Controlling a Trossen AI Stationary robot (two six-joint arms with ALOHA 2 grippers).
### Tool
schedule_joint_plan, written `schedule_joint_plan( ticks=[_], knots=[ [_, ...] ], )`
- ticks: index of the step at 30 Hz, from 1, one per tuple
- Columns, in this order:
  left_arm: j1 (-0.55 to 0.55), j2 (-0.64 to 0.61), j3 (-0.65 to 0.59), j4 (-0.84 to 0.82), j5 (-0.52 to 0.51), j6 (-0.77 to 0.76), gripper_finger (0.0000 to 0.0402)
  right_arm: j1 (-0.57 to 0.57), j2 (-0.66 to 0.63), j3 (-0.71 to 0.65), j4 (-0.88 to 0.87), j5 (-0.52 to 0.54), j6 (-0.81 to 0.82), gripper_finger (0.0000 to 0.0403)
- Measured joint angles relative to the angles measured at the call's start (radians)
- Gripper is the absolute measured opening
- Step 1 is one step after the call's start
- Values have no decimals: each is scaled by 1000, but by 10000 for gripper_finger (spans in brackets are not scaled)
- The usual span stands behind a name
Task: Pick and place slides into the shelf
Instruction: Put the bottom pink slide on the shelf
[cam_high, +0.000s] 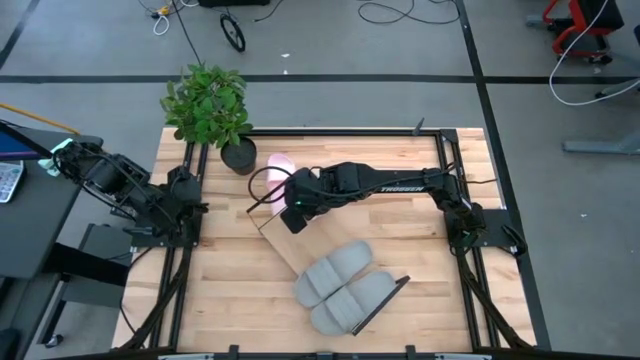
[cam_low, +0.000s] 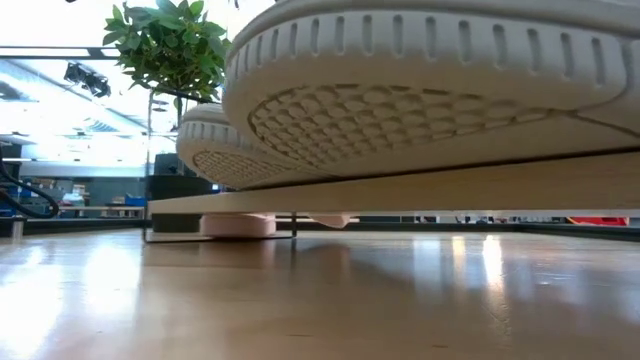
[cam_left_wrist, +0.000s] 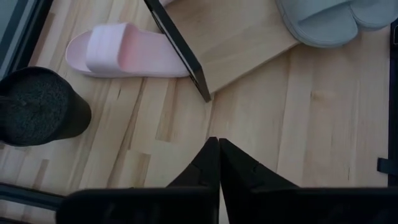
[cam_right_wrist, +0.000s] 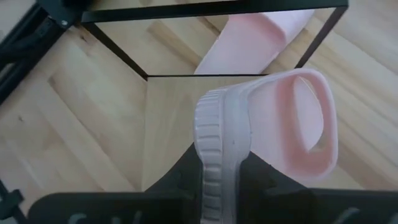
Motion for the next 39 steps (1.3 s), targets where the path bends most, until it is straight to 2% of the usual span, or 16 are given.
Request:
schedule_joint_plan(
  ticks=[6,13,23,33,39],
  knots=[
    [0,0,0,-6,0,0,10,0,0,0,13,-5,0,58],
    [0,0,0,-8,0,0,30,2,0,1,-33,65,-11,58],
    [0,0,0,-32,-23,0,4,21,-43,3,-182,156,30,58],
    [0,0,0,-48,-60,17,27,58,-102,7,-173,232,90,58],
    [0,0,0,-54,-72,29,14,92,-111,8,-122,240,125,58]
  ],
)
